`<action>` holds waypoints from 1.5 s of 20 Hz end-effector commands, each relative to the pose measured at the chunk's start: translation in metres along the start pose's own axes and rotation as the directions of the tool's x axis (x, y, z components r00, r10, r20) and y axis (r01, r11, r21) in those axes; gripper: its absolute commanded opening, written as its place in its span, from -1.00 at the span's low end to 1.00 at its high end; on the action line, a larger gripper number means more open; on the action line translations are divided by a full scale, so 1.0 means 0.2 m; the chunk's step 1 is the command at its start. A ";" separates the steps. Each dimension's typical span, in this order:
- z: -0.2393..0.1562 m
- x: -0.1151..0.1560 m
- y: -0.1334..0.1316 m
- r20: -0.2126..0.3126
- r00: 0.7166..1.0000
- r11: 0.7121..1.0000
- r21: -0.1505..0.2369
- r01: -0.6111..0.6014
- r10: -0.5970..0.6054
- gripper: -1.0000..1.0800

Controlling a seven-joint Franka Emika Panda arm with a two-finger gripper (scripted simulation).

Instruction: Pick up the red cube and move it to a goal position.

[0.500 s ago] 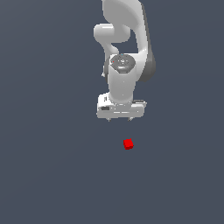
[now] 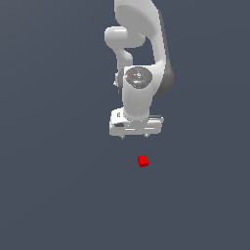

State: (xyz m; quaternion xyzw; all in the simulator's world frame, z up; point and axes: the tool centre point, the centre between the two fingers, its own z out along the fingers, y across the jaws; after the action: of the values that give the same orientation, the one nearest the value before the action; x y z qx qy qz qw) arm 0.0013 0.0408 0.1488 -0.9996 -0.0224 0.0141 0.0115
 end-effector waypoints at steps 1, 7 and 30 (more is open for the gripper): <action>0.05 0.02 -0.01 -0.001 1.000 1.000 -0.002 0.015 -0.015 0.92; 0.24 0.11 -0.07 -0.008 0.998 0.998 -0.009 0.068 -0.068 0.92; 0.64 0.31 -0.20 -0.023 0.982 0.982 -0.028 0.189 -0.189 -1.00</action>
State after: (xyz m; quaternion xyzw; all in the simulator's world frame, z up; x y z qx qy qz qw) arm 0.0582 0.0870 0.0199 -0.9931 -0.1172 0.0003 0.0001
